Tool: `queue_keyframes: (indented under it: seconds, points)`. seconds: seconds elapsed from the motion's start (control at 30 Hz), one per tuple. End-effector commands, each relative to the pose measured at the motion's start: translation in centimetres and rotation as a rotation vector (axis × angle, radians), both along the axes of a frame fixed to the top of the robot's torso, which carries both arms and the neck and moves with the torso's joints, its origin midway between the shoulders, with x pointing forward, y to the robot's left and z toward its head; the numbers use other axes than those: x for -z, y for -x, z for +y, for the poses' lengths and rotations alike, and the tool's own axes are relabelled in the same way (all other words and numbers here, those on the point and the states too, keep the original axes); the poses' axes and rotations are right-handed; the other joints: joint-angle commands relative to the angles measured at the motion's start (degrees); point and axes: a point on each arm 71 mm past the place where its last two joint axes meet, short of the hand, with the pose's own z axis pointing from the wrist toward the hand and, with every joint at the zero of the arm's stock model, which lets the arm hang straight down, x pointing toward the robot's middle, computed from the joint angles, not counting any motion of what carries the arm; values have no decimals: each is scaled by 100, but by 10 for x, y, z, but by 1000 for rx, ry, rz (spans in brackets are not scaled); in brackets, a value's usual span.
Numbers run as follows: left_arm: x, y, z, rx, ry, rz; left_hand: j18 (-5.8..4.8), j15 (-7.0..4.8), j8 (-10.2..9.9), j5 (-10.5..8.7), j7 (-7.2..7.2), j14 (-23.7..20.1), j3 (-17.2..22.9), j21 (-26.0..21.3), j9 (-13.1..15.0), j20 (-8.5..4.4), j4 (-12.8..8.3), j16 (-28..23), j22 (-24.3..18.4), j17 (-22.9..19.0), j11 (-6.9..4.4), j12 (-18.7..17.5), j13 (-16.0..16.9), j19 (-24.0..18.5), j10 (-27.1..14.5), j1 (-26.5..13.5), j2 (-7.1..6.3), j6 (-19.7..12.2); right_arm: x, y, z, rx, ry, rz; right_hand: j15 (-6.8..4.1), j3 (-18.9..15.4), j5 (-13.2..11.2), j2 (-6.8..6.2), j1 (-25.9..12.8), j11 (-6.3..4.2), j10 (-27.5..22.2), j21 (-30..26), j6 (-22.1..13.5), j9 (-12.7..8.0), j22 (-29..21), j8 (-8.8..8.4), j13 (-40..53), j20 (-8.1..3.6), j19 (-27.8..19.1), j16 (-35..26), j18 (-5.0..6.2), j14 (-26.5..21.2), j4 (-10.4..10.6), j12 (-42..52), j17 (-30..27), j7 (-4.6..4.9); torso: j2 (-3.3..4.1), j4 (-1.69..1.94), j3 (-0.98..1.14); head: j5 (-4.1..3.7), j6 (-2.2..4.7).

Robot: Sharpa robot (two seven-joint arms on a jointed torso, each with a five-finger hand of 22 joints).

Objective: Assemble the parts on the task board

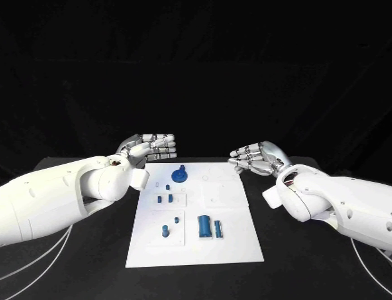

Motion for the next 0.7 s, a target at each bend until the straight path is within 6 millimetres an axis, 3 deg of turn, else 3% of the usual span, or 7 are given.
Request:
queue_keyframes:
  seconds: [0.03, 0.4, 0.43, 0.57, 0.6, 0.67, 0.7]
  points:
    - [0, -3, 3, -133, 28, -42, -135, 64, -30, -17, -52, -227, -163, -224, -7, 30, 50, -226, -131, -151, 14, -126, -12, -191, -240, -27, 69, -174, -1, -9, 3, -14, -138, -6, 82, -12, -22, 91, -14, 43, -37, -192, -32, -156, -378, -40, -370, 143, -123, -372, 42, -60, -33, -188, -361, 52, -70, 1, 26, 37, 117]
    - [13, -3, -14, -216, 6, -62, -486, 187, -46, -15, -87, -1775, -698, -638, -21, 35, 456, -327, -449, -517, -225, -170, -40, -1249, -1477, 74, 20, -897, 6, -32, -2, 44, -262, 33, 219, -78, -20, 256, -335, 145, 57, -194, -144, -715, -1720, -47, -1314, 354, -508, -844, 89, 9, -411, -810, -1398, 74, -145, 65, 73, 99, 338]
    - [15, -2, -17, -134, 13, -19, -934, -156, -381, -297, -355, -2782, -1151, -938, -366, -468, 174, -609, -765, -809, -468, -482, -362, -2201, -2723, -2327, 230, -2258, 7, -31, -3, 67, -167, 21, -50, 184, -389, -227, -2755, -150, -1721, -554, -1707, -905, -2471, -412, -1808, -100, -1947, -1197, -292, -1751, -633, -1201, -1587, -293, -119, 38, 50, 87, 279]
    - [15, 1, -19, -141, 4, -26, -934, -238, -381, -297, -419, -3079, -1151, -938, -366, -592, 120, -609, -765, -809, -538, -482, -362, -2471, -3075, -2889, 277, -2624, 7, -28, -2, 81, -189, 18, -104, 253, -496, -227, -3428, -230, -2137, -554, -2123, -974, -2714, -412, -1808, -221, -2336, -1197, -292, -2200, -710, -1201, -1670, -373, -117, 94, 69, 54, 313]
    - [16, 3, -20, -147, -3, -32, -934, -286, -381, -297, -455, -3217, -1151, -938, -366, -662, 80, -609, -765, -809, -573, -482, -362, -2601, -3246, -3209, 693, -2807, 7, -25, -2, 92, -205, 17, -139, 289, -547, -227, -3754, -271, -2370, -554, -2334, -1381, -2817, -412, -1808, -282, -2531, -1197, -303, -2435, -747, -1201, -2087, -420, -115, 139, 85, 27, 340]
    - [16, 6, -22, -157, -16, -42, -934, -332, -381, -297, -493, -3356, -1151, -938, -366, -729, 42, -609, -765, -809, -606, -482, -362, -2735, -3417, -3531, 693, -2993, 6, -20, -1, 113, -234, 15, -172, 321, -599, -227, -4071, -312, -2600, -554, -2541, -1381, -2918, -412, -1808, -342, -2722, -1197, -378, -2665, -778, -1201, -2087, -468, -111, 219, 113, -20, 388]
    - [17, 9, -23, -164, -24, -49, -934, -362, -381, -297, -516, -3453, -1151, -938, -366, -776, 16, -609, -765, -809, -630, -482, -362, -2824, -3533, -3749, 693, -3119, 6, -17, -1, 126, -251, 14, -191, 339, -625, -227, -4244, -333, -2723, -554, -2653, -1381, -2972, -412, -1808, -374, -2825, -1197, -386, -2789, -1194, -1201, -2087, -493, -109, 269, 130, -50, 418]
